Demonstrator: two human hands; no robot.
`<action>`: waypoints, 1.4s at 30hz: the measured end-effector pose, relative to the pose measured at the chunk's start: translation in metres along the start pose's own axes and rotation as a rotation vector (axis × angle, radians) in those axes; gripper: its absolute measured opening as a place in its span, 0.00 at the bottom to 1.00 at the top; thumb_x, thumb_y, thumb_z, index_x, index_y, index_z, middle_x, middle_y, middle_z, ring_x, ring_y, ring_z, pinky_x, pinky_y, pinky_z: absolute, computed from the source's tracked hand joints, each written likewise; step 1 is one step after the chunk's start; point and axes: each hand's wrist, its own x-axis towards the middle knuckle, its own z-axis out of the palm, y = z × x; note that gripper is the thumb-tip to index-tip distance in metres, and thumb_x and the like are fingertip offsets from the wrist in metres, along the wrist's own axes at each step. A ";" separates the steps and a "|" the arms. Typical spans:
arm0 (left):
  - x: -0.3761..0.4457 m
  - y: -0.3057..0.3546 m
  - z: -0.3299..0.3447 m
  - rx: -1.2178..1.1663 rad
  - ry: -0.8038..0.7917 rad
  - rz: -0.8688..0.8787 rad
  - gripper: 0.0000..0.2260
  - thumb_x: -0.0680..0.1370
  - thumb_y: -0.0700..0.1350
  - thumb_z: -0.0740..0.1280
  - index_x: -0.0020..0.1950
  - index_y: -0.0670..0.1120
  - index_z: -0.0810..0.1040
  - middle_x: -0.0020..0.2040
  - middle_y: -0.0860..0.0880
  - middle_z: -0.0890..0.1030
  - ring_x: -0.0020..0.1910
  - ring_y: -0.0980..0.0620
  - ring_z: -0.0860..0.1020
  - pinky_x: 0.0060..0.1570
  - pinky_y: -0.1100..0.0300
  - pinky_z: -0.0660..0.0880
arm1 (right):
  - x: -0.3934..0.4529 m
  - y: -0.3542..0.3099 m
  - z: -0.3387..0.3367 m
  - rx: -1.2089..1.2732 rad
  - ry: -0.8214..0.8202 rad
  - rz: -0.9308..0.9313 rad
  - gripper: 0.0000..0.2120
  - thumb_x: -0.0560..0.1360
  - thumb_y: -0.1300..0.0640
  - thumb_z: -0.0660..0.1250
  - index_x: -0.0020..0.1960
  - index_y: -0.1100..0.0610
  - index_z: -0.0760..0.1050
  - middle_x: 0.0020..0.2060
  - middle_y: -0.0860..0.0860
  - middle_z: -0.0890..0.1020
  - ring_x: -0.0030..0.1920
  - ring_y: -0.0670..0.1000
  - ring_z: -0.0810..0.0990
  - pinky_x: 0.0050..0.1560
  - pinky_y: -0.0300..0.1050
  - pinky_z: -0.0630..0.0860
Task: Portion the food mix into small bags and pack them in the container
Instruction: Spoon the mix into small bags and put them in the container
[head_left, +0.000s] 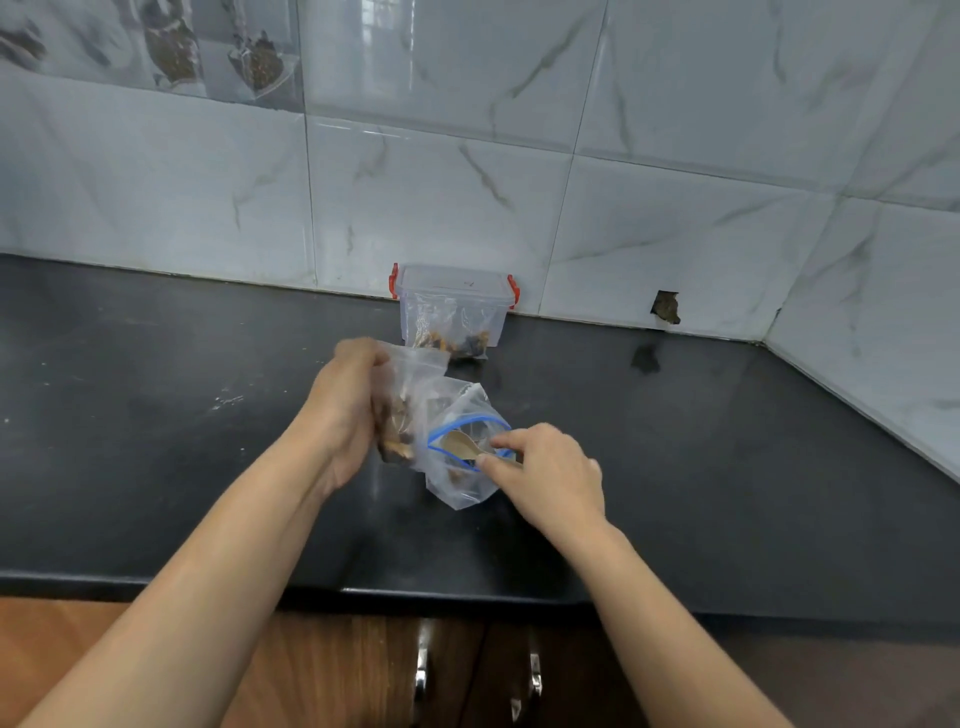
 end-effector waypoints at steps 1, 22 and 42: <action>-0.005 0.001 0.003 0.048 -0.007 0.047 0.12 0.69 0.44 0.58 0.43 0.41 0.79 0.39 0.40 0.74 0.32 0.45 0.70 0.35 0.54 0.67 | -0.003 -0.001 -0.005 -0.018 0.085 -0.016 0.14 0.75 0.42 0.63 0.57 0.42 0.79 0.53 0.45 0.80 0.56 0.52 0.75 0.51 0.49 0.69; -0.029 -0.008 0.026 0.236 -0.053 0.253 0.03 0.74 0.39 0.71 0.42 0.47 0.80 0.34 0.50 0.82 0.33 0.60 0.79 0.37 0.59 0.76 | -0.010 0.001 -0.064 1.094 0.128 -0.070 0.05 0.73 0.65 0.70 0.48 0.63 0.82 0.38 0.45 0.82 0.31 0.31 0.77 0.29 0.23 0.68; -0.027 -0.005 0.024 0.540 -0.115 0.384 0.05 0.72 0.39 0.73 0.36 0.46 0.82 0.35 0.47 0.83 0.34 0.55 0.78 0.36 0.61 0.73 | -0.005 0.003 -0.061 0.875 0.012 -0.115 0.11 0.69 0.63 0.75 0.32 0.51 0.80 0.29 0.45 0.82 0.34 0.43 0.79 0.38 0.35 0.75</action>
